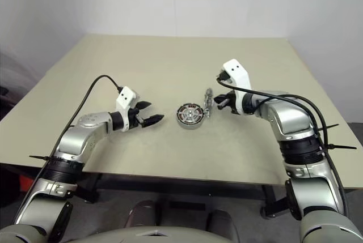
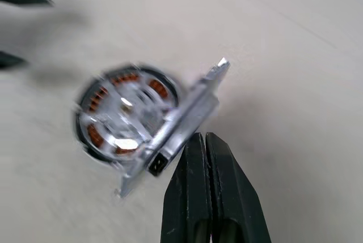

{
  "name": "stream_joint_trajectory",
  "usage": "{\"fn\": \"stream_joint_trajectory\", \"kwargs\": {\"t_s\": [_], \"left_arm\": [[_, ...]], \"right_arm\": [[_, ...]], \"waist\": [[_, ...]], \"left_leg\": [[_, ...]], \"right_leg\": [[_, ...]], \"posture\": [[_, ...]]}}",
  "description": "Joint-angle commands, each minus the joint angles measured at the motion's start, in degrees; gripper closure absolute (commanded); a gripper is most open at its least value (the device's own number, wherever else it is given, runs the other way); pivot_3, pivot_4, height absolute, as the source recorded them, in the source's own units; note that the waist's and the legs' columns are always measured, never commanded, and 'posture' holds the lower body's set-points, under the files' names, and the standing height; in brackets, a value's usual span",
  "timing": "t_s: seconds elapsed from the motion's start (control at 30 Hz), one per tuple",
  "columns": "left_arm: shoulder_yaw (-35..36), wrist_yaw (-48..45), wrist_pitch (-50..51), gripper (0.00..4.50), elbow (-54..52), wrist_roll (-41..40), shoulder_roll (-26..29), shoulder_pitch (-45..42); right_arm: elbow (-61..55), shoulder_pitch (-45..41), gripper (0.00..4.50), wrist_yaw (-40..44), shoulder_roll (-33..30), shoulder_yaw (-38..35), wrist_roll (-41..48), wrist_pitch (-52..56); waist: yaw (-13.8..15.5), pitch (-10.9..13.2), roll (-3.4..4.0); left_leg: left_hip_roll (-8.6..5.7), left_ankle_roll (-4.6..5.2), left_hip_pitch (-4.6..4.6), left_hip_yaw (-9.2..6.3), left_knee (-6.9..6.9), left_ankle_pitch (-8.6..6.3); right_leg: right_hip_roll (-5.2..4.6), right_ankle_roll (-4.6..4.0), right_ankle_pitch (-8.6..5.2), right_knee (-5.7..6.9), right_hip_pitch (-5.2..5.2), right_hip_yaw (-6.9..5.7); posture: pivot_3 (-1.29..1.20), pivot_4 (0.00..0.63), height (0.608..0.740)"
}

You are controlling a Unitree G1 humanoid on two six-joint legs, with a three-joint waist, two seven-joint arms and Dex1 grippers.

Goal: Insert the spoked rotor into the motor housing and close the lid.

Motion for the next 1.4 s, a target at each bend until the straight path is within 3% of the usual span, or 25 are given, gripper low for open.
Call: {"fn": "stream_joint_trajectory", "kwargs": {"t_s": [0.03,0.3,0.6,0.77,0.93,1.1,1.23,1.4], "left_arm": [[1.56,0.67,-0.32,0.0,-2.71,-0.15,0.56,-0.3],[3.17,1.15,-0.06,0.0,-2.91,-0.32,1.92,-0.48],[3.81,1.96,0.29,0.0,-3.0,-0.22,2.17,-1.28],[3.57,2.17,0.51,0.0,-3.09,-0.39,1.93,-1.59],[2.39,-0.03,1.33,0.0,-3.6,-1.59,1.52,-0.54],[0.72,-2.08,2.37,0.0,-4.32,-1.96,1.23,0.82],[0.38,-2.25,2.27,0.0,-3.18,-1.45,0.97,0.0],[0.37,-2.86,2.3,0.0,-2.54,-1.15,1.41,-0.92]], "right_arm": [[-1.6,-2.24,4.48,-1.19,2.34,0.47,1.01,0.14],[-1.22,1.84,4.48,-5.29,9.03,4.15,-0.21,-0.6],[14.17,3.4,4.48,-8.42,14.92,7.07,-5.17,-11.78],[17.37,4.87,4.48,-7.24,14.86,7.99,-8.07,-23.11],[13.82,4.64,4.48,-3.08,14.88,3.0,-3.38,-25.19],[10.9,5.63,4.48,-1.21,13.42,2.34,-4.72,-32.49],[11.12,7.46,3.66,0.92,12.44,4.06,-6.25,-37.68],[12.61,8.44,1.93,1.25,13.25,4.44,-7.22,-39.93]], "waist": [[0.01,0.0,0.0],[-0.03,0.0,0.0],[-0.15,-0.07,-0.1],[-0.11,-0.19,-0.27],[-0.18,-0.19,-0.28],[-0.19,-0.19,-0.27],[-0.16,-0.19,-0.27],[-0.24,-0.18,-0.26]], "left_leg": [[0.0,-0.01,-0.01,0.0,0.0,0.0],[-0.01,0.0,0.03,0.0,-0.01,0.0],[-0.02,0.01,0.2,-0.01,-0.01,-0.02],[-0.03,0.02,0.5,-0.02,-0.03,-0.03],[-0.06,0.02,0.49,-0.02,-0.03,-0.03],[-0.04,0.02,0.4,-0.02,-0.09,-0.03],[-0.02,0.06,0.18,-0.02,-0.14,-0.05],[-0.03,0.09,0.12,-0.02,-0.13,-0.07]], "right_leg": [[0.0,0.0,0.0,0.0,0.0,0.0],[-0.01,0.01,-0.01,0.0,0.03,0.0],[-0.02,0.18,-0.11,-0.01,0.18,0.01],[-0.02,0.41,-0.24,-0.04,0.47,0.01],[-0.03,0.42,-0.24,-0.07,0.46,0.04],[-0.02,0.24,-0.14,-0.05,0.35,0.02],[-0.01,0.06,-0.04,-0.09,0.17,-0.03],[-0.01,0.05,-0.04,-0.11,0.11,-0.02]], "posture": [[0.0,0.0,0.74],[0.0,0.0,0.74],[0.0,0.0,0.74],[0.0,0.0,0.74],[0.0,0.0,0.74],[0.0,0.0,0.74],[0.0,0.0,0.74],[0.0,0.0,0.74]]}}
